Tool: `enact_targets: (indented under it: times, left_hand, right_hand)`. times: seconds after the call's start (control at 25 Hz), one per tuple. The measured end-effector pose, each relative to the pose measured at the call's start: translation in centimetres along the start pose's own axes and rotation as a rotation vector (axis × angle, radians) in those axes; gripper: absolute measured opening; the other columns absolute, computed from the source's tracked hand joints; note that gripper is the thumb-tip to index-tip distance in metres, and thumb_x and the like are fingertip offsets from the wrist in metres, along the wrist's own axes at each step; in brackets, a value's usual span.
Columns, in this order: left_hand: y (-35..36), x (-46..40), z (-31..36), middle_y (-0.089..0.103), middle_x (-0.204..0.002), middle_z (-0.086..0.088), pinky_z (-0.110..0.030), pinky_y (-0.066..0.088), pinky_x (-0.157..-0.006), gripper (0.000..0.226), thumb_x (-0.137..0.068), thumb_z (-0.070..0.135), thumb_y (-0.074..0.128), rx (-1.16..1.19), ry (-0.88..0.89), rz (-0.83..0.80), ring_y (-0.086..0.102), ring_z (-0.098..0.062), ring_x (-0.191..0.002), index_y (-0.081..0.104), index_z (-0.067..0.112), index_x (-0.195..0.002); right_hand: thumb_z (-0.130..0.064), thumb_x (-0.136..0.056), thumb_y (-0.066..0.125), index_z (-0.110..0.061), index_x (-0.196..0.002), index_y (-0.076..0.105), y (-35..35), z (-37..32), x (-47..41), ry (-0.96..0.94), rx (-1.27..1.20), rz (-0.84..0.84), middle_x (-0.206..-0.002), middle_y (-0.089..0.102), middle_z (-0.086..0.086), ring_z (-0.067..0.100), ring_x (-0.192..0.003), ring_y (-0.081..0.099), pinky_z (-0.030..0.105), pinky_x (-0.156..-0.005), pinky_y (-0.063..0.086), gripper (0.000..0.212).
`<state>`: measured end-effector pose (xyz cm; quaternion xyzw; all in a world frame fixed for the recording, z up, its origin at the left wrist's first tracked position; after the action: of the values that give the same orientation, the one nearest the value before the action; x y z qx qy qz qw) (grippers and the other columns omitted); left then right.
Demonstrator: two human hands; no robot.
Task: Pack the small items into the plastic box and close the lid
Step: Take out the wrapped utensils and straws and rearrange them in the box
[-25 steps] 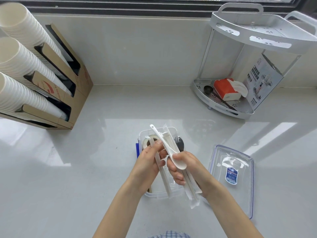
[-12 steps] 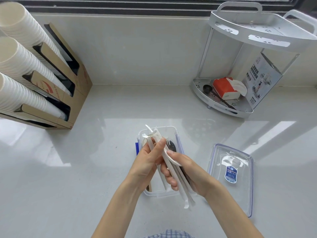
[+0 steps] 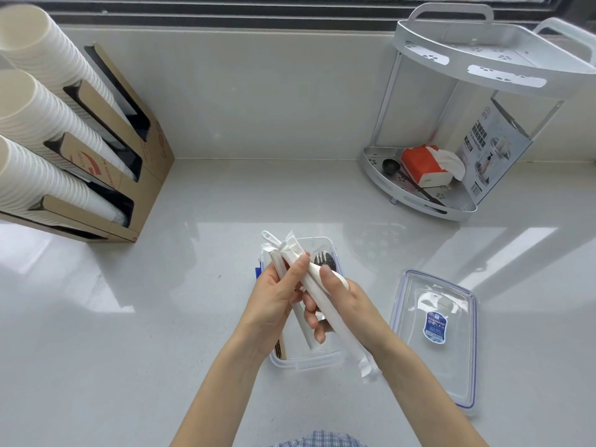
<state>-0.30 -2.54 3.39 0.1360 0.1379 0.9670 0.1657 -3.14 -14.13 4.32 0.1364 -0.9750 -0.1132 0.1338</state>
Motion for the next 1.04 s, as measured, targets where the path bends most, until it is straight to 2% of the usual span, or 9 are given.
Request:
enact_targets:
  times: [0.08,0.2,0.32,0.4,0.48,0.56,0.64,0.8,1.04]
  left_hand:
    - [0.1,0.1,0.2,0.053,-0.047,-0.002,-0.030,0.050,-0.043,0.025,-0.073,0.046,0.059,0.031,0.009,-0.011,0.052,-0.019,-0.039,0.064,0.022,-0.072]
    - [0.3,0.0,0.2,0.062,-0.064,-0.002,-0.039,0.050,-0.061,0.022,-0.068,0.045,0.062,0.077,0.010,0.018,0.060,-0.019,-0.061,0.065,0.024,-0.074]
    - [0.4,-0.1,0.2,0.066,-0.065,0.000,-0.028,0.055,-0.055,0.026,-0.069,0.044,0.059,0.084,0.029,0.025,0.064,-0.016,-0.064,0.063,0.019,-0.075]
    - [0.6,-0.1,0.0,0.069,-0.065,0.001,-0.021,0.054,-0.056,0.033,-0.072,0.045,0.055,0.056,0.045,0.079,0.067,-0.014,-0.066,0.061,0.015,-0.081]
    - [0.7,-0.2,-0.2,0.066,-0.062,0.003,-0.026,0.054,-0.053,0.035,-0.079,0.046,0.050,0.014,0.053,0.145,0.065,-0.017,-0.062,0.057,0.012,-0.086]
    - [0.5,-0.2,0.0,0.059,-0.058,0.005,-0.030,0.050,-0.052,0.032,-0.088,0.042,0.041,-0.009,0.073,0.210,0.057,-0.017,-0.056,0.052,0.015,-0.075]
    - [-0.4,-0.3,0.6,0.051,-0.057,0.008,-0.023,0.044,-0.057,0.035,-0.093,0.036,0.034,0.027,0.125,0.288,0.050,-0.008,-0.053,0.046,0.020,-0.065]
    - [-2.3,-0.7,1.9,0.051,-0.050,0.012,-0.020,0.051,-0.061,0.026,-0.094,0.034,0.032,0.208,0.210,0.368,0.058,-0.004,-0.054,0.042,0.024,-0.073]
    - [0.5,-2.8,1.1,0.041,-0.049,0.013,-0.016,0.043,-0.045,0.019,-0.094,0.032,0.033,0.223,0.312,0.318,0.039,-0.003,-0.042,0.043,0.025,-0.079]
  right_hand:
    - [-0.054,-0.080,0.037,-0.019,-0.072,0.064,0.0,-0.1,-0.2,-0.010,0.035,0.074,-0.051,0.059,-0.007,0.007,-0.041,0.052,0.018,-0.037,0.043,0.044]
    - [-0.047,-0.090,0.030,-0.028,-0.076,0.063,0.2,-0.1,-0.3,-0.026,0.066,0.174,-0.040,0.055,-0.007,0.004,-0.032,0.045,0.014,-0.034,0.036,0.040]
    - [-0.051,-0.089,0.031,-0.032,-0.074,0.067,0.7,0.0,-0.5,-0.068,0.110,0.234,-0.044,0.059,-0.007,0.004,-0.040,0.051,0.016,-0.040,0.041,0.043]
    - [-0.057,-0.085,0.035,-0.024,-0.074,0.070,1.0,0.4,-0.7,-0.090,0.160,0.284,-0.053,0.060,-0.003,0.009,-0.050,0.054,0.020,-0.049,0.044,0.049]
    - [-0.053,-0.084,0.037,-0.010,-0.074,0.065,1.2,0.9,-0.8,-0.105,0.186,0.316,-0.052,0.053,-0.005,0.010,-0.048,0.048,0.021,-0.047,0.039,0.052]
    - [-0.043,-0.091,0.040,-0.017,-0.066,0.062,1.1,1.1,-0.9,-0.116,0.091,0.359,-0.044,0.044,-0.010,0.005,-0.038,0.036,0.015,-0.037,0.030,0.042]
    - [-0.032,-0.093,0.041,-0.021,-0.065,0.061,0.2,1.0,-1.0,-0.142,-0.098,0.393,-0.048,0.042,-0.010,0.005,-0.038,0.032,0.015,-0.035,0.026,0.037]
    - [-0.030,-0.094,0.037,-0.017,-0.070,0.059,-2.0,0.8,-0.9,-0.168,-0.178,0.407,-0.054,0.055,-0.008,0.007,-0.046,0.046,0.017,-0.043,0.041,0.035]
    - [-0.032,-0.094,0.036,-0.019,-0.070,0.059,-4.5,0.6,0.0,-0.185,-0.186,0.535,-0.053,0.060,-0.008,0.007,-0.049,0.052,0.017,-0.051,0.046,0.036]
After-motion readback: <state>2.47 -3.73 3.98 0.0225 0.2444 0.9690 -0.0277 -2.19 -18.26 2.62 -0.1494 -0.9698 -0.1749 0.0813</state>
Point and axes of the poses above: each hand's wrist, its own x-axis away from the middle knuckle, its own y-axis out of the palm, z = x × y, the point moved 1 cm from there along -x, towards the middle knuckle
